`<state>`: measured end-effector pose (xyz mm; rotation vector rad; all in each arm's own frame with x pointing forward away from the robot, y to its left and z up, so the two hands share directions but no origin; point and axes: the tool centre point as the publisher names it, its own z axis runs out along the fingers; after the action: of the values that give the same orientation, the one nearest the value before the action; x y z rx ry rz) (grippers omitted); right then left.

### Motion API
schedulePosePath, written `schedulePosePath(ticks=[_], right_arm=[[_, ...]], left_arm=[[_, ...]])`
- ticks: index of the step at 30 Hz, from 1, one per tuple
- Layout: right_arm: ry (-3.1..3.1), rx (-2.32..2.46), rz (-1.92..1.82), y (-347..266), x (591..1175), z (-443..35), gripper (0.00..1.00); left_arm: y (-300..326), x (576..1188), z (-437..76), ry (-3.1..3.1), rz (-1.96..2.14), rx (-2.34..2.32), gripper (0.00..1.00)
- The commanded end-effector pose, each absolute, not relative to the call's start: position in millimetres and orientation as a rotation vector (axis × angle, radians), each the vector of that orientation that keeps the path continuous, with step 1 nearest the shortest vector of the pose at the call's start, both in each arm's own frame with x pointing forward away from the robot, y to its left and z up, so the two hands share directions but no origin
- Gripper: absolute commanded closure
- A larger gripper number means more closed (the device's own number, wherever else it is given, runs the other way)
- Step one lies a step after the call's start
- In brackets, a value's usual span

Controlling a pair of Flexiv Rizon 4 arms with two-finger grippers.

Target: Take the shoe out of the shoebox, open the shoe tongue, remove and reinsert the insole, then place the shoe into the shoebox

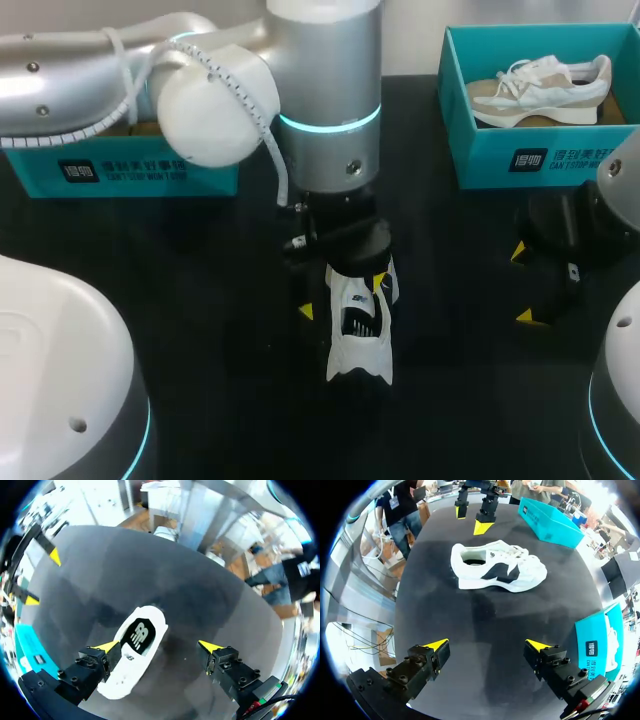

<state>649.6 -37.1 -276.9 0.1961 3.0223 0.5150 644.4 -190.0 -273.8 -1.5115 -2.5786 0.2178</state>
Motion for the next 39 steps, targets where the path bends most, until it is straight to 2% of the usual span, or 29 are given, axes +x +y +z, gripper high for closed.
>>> schedulePosePath(ticks=[1, 5, 9, 17, 39], right_arm=[[3.022, 0.197, 0.511, -36.3, 649.0, -277.2, 0.00], [3.022, 0.197, 0.511, -36.3, 649.0, -277.2, 0.00], [3.022, 0.197, 0.511, -36.3, 649.0, -277.2, 0.00], [3.022, 0.197, 0.511, -36.3, 649.0, -277.2, 0.00], [3.022, 0.197, 0.511, -36.3, 649.0, -277.2, 0.00]], left_arm=[[-187.1, 640.4, -273.5, -2.925, 0.127, -0.489, 0.00], [-187.1, 640.4, -273.5, -2.925, 0.127, -0.489, 0.00], [-194.7, 633.2, -283.1, -2.887, 0.189, -0.112, 0.00], [-209.2, 612.1, -302.9, -2.915, 0.149, 0.098, 0.00], [-217.6, 592.0, -343.3, -3.026, 0.136, 0.247, 0.00]])
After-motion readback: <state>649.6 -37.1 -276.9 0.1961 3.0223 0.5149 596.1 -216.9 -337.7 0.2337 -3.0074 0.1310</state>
